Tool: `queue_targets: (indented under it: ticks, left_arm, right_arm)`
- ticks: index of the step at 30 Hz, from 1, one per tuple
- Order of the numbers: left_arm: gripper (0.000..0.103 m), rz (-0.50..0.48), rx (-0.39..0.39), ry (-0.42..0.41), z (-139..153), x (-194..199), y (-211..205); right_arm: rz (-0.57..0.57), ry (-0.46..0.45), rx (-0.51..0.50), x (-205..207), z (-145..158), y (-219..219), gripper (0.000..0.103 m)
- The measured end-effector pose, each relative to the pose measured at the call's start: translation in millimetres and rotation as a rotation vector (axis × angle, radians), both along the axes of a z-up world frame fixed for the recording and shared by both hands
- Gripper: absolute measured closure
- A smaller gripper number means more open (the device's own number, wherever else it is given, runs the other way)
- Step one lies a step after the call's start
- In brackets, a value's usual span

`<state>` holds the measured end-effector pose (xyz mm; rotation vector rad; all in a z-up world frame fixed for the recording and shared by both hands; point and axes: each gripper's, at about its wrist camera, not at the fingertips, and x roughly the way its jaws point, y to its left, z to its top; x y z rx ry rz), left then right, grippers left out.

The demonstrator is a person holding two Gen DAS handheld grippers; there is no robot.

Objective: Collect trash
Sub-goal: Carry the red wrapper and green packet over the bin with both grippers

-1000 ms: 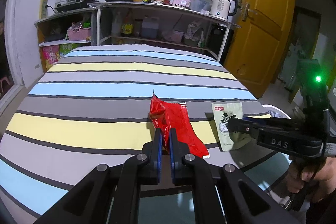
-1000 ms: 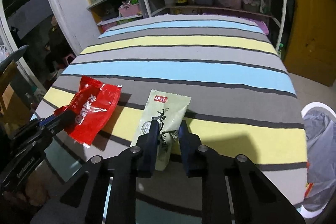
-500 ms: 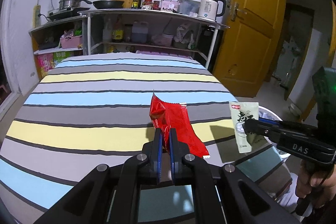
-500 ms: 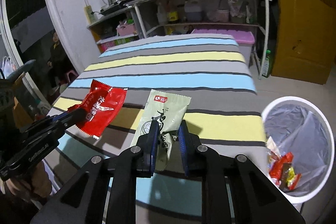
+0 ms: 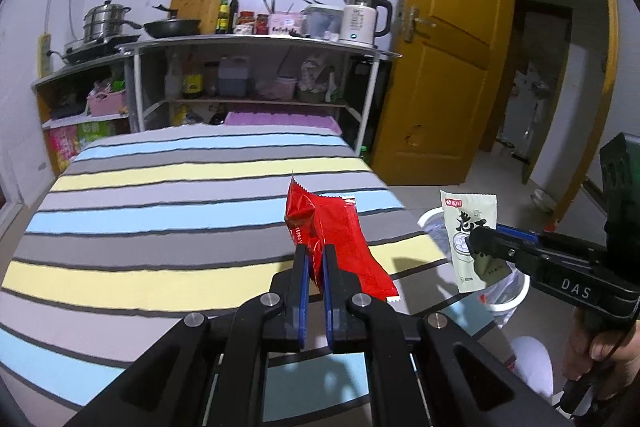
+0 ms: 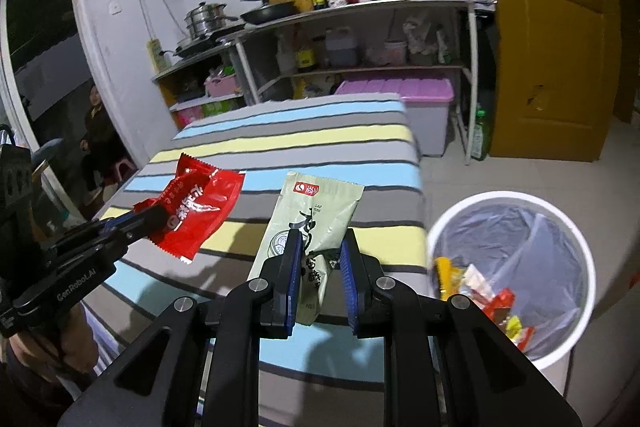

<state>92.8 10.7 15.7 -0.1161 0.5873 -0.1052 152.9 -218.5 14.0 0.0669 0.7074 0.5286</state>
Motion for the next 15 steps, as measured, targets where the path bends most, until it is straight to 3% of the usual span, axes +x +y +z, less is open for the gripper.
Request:
queue_targets:
  ticks: [15]
  left_arm:
    - [0.097, -0.147, 0.001, -0.007, 7, 35, -74]
  right_arm:
    - [-0.162, -0.003, 0.013, 3, 0, -73, 0.083]
